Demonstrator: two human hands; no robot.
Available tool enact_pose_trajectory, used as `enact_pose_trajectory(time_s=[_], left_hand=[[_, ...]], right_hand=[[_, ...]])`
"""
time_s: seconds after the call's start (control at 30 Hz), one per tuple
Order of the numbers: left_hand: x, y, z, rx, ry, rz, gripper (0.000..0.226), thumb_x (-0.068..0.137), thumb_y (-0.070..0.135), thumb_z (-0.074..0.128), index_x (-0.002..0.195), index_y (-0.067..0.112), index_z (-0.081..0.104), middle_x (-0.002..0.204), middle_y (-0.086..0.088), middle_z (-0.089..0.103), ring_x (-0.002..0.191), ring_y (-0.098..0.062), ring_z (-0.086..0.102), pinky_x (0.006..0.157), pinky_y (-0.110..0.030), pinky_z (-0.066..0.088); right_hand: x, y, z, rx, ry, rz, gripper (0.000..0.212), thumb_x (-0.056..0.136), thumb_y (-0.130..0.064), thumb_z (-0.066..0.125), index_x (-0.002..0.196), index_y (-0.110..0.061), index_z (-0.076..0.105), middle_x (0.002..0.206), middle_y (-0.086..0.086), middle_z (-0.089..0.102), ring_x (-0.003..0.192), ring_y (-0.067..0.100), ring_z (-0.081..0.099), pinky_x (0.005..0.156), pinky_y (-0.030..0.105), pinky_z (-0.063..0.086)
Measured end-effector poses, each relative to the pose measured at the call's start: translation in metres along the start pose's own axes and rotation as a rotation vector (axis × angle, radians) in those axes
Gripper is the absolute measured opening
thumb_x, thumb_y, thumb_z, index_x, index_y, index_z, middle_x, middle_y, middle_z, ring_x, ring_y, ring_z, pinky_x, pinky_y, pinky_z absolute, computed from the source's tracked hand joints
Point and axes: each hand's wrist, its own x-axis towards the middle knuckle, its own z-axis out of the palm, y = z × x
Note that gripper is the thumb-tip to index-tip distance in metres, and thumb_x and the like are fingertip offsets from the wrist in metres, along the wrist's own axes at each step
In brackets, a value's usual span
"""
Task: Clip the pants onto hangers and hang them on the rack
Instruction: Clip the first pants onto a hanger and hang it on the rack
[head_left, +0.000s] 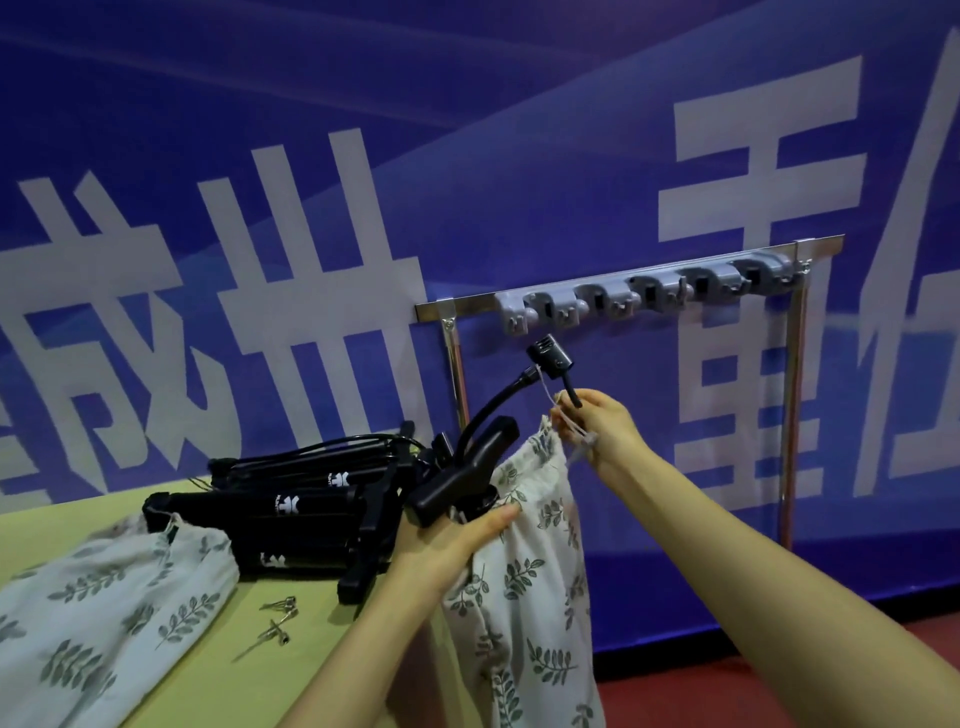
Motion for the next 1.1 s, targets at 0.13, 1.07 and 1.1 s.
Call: enact_pose_trajectory(time_s=[0.13,1.07,1.1], left_hand=[[0.019,-0.005,0.004,-0.027,0.027,-0.031,0.048,0.06,0.039,0.082,0.1,0.02,0.064,0.091,0.009,0.064,0.089,-0.01,0.062,0.085,-0.021,0.046],[0.075,-0.012,0.039,-0.254,-0.252,-0.165,0.034,0.097,0.002,0.041,0.128,0.005,0.053,0.039,0.007,0.042,0.037,-0.005,0.042,0.044,-0.019,0.039],[0.077,-0.01,0.045,-0.263,-0.234,-0.182,0.034,0.097,0.002,0.041,0.13,0.004,0.051,0.037,0.007,0.041,0.035,-0.005,0.041,0.042,-0.019,0.038]], right_hand=[[0.023,-0.004,0.0,-0.243,-0.05,-0.102,0.019,0.092,-0.003,0.052,0.076,-0.006,0.062,0.067,0.008,0.062,0.058,0.015,0.054,0.058,0.023,0.047],[0.054,-0.049,0.028,-0.448,-0.257,-0.328,0.017,0.093,-0.013,0.057,0.077,-0.017,0.062,0.074,-0.002,0.06,0.065,0.009,0.052,0.056,0.015,0.05],[0.056,-0.05,0.029,-0.438,-0.243,-0.324,0.017,0.093,-0.012,0.057,0.078,-0.017,0.063,0.072,-0.001,0.059,0.064,0.01,0.052,0.058,0.017,0.05]])
